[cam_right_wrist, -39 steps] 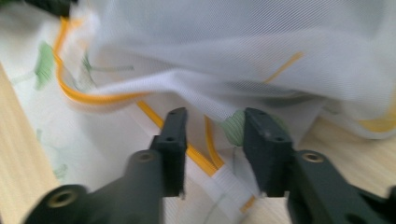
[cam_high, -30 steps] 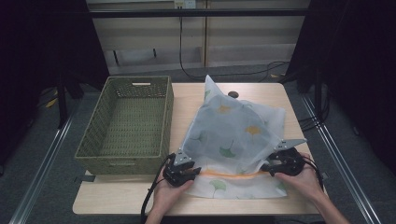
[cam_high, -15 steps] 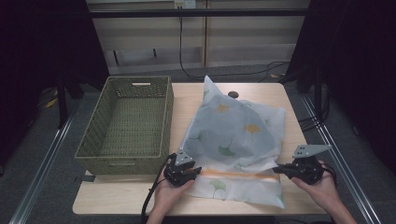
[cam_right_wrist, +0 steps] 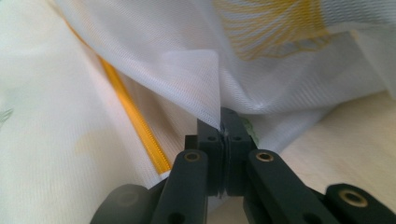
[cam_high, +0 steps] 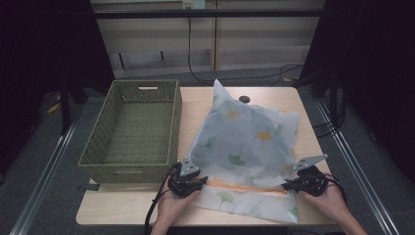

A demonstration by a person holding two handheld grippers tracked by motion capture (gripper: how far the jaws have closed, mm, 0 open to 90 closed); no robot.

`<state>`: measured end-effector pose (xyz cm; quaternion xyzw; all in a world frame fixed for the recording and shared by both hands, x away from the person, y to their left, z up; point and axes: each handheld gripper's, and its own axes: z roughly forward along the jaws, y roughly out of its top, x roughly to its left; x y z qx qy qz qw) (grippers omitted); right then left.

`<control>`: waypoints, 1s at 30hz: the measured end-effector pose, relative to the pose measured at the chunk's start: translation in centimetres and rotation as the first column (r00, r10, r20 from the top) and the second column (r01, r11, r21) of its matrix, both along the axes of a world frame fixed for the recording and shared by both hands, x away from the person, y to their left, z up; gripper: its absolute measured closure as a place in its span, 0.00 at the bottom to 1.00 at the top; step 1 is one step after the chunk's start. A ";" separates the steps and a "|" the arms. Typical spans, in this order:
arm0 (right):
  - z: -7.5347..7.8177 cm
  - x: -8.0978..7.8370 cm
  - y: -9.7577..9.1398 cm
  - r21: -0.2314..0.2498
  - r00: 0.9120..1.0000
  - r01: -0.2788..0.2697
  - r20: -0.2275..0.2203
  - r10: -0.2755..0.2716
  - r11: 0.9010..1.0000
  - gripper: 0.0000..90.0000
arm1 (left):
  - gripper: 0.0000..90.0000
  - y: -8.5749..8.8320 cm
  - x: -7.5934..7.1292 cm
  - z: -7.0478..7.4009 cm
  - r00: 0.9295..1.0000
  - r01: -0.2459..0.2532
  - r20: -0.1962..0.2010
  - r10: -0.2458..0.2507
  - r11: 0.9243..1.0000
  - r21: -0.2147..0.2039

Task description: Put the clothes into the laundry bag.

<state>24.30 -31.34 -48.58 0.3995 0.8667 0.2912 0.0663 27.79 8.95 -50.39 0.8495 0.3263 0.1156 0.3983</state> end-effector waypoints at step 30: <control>2.4 -1.3 -2.6 0.234 0.958 0.164 0.192 -0.211 0.958 0.55 | 0.48 -2.3 -1.5 1.2 0.993 0.094 0.079 -0.087 0.992 -0.085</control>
